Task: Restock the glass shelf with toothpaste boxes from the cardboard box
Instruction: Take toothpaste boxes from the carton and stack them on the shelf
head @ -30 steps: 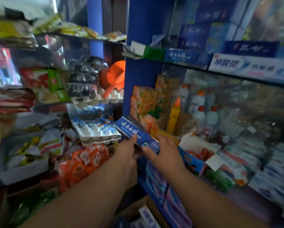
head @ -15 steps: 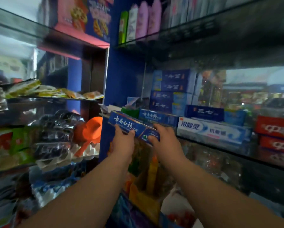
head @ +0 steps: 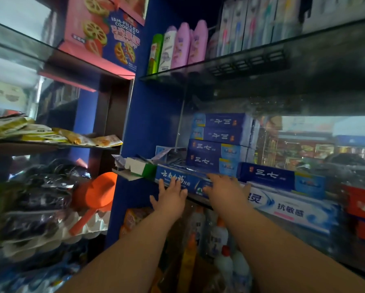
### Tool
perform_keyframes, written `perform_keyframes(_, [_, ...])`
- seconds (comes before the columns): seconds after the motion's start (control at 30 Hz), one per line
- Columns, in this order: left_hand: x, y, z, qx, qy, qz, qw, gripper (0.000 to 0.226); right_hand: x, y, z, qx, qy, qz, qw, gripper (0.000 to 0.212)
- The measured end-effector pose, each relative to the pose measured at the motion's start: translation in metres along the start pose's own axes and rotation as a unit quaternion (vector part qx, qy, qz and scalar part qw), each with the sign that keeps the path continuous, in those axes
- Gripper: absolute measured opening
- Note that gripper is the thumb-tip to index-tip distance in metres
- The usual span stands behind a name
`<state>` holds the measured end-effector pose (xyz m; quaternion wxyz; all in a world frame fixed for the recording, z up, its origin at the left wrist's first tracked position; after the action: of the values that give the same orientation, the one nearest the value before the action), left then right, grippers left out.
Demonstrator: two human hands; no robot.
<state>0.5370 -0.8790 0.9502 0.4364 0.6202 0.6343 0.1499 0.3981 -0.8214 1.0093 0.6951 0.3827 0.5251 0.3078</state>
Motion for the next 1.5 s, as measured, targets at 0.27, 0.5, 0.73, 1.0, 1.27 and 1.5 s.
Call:
perform_keyframes(0.27, [-0.024,-0.002,-0.013,-0.113,-0.008,0.069,0.991,0.045,-0.018,-0.007,-0.003,0.057,-0.005,-0.009,0.998,0.041])
perform_keyframes(0.5, [-0.022,-0.01,-0.015,-0.07,-0.016,0.044,0.996,0.047,-0.023,-0.009,-0.009,0.057,-0.02,-0.017,0.998,0.042])
perform_keyframes(0.73, [-0.017,-0.009,-0.014,-0.028,-0.031,0.025,0.999,0.048,-0.022,-0.007,-0.009,0.069,-0.026,-0.021,0.997,0.045])
perform_keyframes(1.0, [-0.002,0.007,-0.012,0.018,-0.051,-0.015,0.998,0.047,-0.015,0.0,0.004,0.076,0.026,-0.067,0.994,0.051])
perform_keyframes(1.27, [0.055,0.033,0.007,0.093,-0.049,-0.061,0.993,0.046,0.057,0.005,0.051,-0.021,0.201,-0.085,0.976,0.038])
perform_keyframes(1.5, [0.158,-0.033,0.118,0.112,0.062,-0.087,0.988,0.04,0.175,-0.122,0.05,-0.148,0.202,0.092,0.964,0.04])
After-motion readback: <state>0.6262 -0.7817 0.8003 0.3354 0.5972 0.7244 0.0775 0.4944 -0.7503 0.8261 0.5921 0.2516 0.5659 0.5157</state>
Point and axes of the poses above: each hand's wrist, its own x-axis away from the middle knuckle, its own y-axis out of the back of the hand, z = x × y, the point moved 9 cm from there along -x, towards the middle knuckle, and after that the axes turned 6 degrees about -y, right-handed, at the moved point
